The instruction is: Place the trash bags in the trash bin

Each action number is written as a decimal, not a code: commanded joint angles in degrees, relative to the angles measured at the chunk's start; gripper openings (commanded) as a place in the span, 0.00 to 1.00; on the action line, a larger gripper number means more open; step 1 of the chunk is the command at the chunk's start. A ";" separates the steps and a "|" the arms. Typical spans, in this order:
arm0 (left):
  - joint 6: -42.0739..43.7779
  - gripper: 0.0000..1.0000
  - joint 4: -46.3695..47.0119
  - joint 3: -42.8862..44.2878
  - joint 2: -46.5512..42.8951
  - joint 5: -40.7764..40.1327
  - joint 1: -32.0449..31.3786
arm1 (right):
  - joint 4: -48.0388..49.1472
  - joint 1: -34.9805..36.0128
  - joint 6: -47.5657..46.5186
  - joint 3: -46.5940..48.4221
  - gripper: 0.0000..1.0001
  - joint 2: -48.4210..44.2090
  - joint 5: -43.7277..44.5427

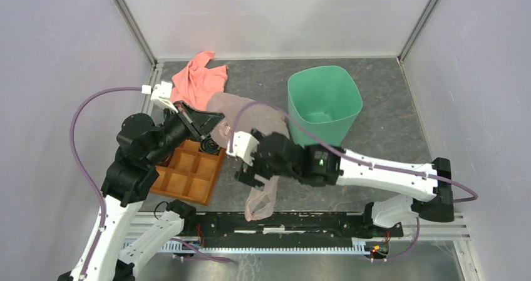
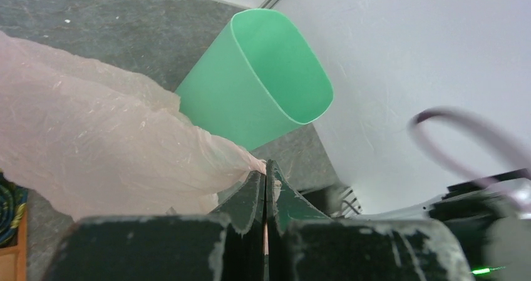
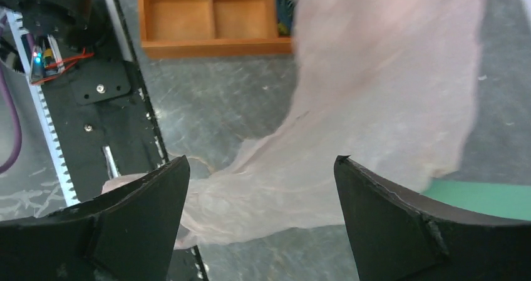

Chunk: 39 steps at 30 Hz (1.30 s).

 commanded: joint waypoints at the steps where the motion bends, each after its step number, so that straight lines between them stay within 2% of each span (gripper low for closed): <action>1: -4.65 0.02 6.09 1.93 -0.45 2.28 -0.03 | 36.32 1.77 7.17 -22.49 0.96 -12.25 2.62; 3: -5.17 0.02 6.52 2.48 -0.44 2.40 -0.03 | 44.22 1.94 7.40 -28.85 0.98 -14.75 9.18; 7: -5.38 0.02 7.14 4.41 -0.03 3.23 -0.07 | 53.03 2.14 6.56 -33.37 0.98 -13.61 15.33; 11: -5.50 0.02 7.67 6.29 0.65 3.51 -0.09 | 56.48 2.87 8.07 -30.99 0.98 -7.63 17.10; 17: -6.74 0.02 10.97 8.35 0.90 4.98 -0.05 | 61.65 3.19 8.45 -29.06 0.98 -0.06 33.93; 19: -6.08 0.02 11.42 9.60 0.88 5.82 -0.05 | 64.45 2.43 5.78 -28.00 0.98 0.76 31.98; 20: -5.24 0.02 11.10 10.55 0.76 6.10 -0.03 | 65.25 2.03 5.19 -27.45 0.93 0.63 30.19; 21: -4.09 0.02 10.71 11.62 0.52 6.38 -0.04 | 65.75 1.36 5.05 -26.86 0.82 0.43 28.37; 22: -2.70 0.02 10.40 12.82 0.13 6.73 -0.09 | 65.50 0.54 5.97 -25.82 0.64 0.05 26.96; 25: -0.48 0.02 12.88 15.22 -2.97 8.82 -0.05 | 60.04 -3.78 14.29 -19.62 0.29 -1.02 18.27; 28: -1.81 0.02 19.78 13.14 -6.67 9.54 0.02 | 58.72 -8.50 19.27 -15.80 0.01 -3.83 9.73; 31: -4.68 0.04 23.75 10.34 -7.55 8.68 -0.02 | 55.34 -13.15 21.22 -11.48 0.01 -6.07 3.57; 36: -11.14 0.03 25.66 7.08 -2.58 8.19 -0.02 | 39.70 -20.14 19.56 1.98 0.00 -6.24 -9.01; 39: -15.82 0.04 30.88 6.19 2.54 10.39 0.00 | 31.21 -22.86 17.65 7.44 0.00 -7.06 -14.71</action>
